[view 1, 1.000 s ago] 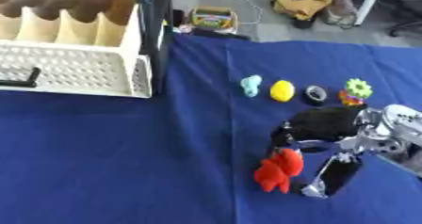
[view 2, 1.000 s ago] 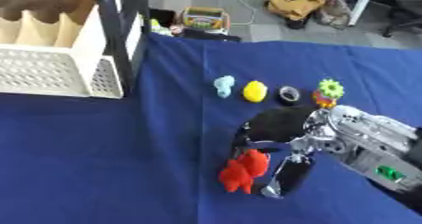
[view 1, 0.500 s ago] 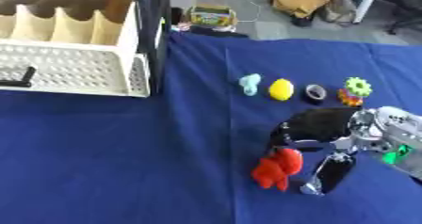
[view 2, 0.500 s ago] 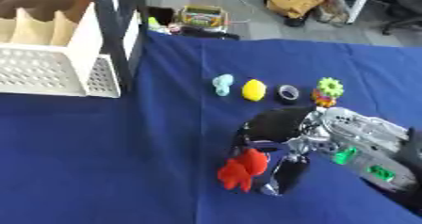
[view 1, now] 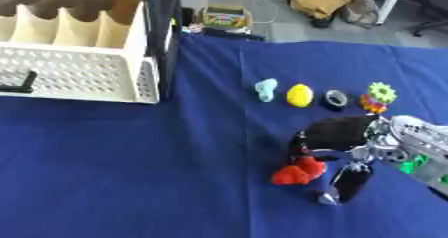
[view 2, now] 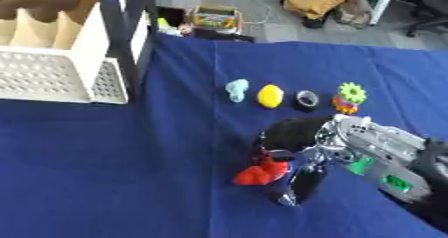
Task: Pick up objects from table and place into drawer.
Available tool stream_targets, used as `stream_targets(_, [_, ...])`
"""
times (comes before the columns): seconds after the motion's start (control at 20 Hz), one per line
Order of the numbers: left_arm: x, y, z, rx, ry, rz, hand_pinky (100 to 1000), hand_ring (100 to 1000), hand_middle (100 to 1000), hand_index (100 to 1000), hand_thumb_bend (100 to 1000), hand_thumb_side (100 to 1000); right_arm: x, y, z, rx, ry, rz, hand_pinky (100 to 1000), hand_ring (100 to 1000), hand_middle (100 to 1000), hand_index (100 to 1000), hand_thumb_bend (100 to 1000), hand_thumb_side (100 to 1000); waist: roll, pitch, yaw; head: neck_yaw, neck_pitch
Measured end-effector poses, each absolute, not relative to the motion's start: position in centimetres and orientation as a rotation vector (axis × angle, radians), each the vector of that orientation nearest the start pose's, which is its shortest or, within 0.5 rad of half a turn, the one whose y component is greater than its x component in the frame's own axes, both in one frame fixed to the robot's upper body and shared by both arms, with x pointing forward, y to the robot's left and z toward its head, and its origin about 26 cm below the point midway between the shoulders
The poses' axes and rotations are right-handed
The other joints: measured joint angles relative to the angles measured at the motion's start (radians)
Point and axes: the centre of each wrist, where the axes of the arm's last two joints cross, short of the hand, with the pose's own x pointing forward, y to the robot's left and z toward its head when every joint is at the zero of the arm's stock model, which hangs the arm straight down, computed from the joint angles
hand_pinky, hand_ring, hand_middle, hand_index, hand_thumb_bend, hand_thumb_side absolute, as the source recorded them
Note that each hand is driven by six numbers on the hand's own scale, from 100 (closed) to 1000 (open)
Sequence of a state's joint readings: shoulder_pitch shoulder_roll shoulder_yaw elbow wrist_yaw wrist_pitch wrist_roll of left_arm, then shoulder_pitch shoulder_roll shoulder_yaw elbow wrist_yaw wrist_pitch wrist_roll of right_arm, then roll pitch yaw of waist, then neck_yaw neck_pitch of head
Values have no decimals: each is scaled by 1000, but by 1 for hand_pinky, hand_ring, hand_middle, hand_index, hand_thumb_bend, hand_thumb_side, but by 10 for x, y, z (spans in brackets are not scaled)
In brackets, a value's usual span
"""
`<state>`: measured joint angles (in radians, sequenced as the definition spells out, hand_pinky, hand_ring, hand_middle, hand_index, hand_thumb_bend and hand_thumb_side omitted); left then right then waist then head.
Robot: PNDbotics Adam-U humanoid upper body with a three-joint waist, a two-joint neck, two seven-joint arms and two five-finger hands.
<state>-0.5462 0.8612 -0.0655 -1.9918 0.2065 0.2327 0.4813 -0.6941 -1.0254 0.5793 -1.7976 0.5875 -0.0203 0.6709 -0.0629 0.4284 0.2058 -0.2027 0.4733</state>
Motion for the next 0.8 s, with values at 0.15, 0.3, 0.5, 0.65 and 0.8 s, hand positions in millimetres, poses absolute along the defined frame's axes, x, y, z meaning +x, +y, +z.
stream_targets(0.15, [297,290,319,655,-2330,-236,100,100,100,817,100,806,335,-265,247,-856,-1142,2098,647,730,633,732,203,384,0,1,0,-1,0])
stream_targets(0.3, [297,291,319,655,-2330,-236,100,100,100,817,100,807,336,-266,246,-871,-1162,2067,645,727,633,728,163,391,1,1,0,-1,0])
stream_targets(0.5, [297,291,319,655,-2328,-237,100,100,100,817,100,809,337,-265,246,-883,-1185,2040,642,721,626,717,100,414,4,1,-1,-1,0])
stream_targets(0.65, [297,291,319,655,-2327,-239,100,100,100,815,100,812,337,-265,246,-889,-1192,2027,634,710,605,693,100,392,4,1,-1,-1,0])
stream_targets(0.8, [297,291,318,653,-2326,-242,100,100,100,813,100,814,337,-265,246,-897,-1200,2014,625,701,585,673,100,385,4,1,-1,-1,0])
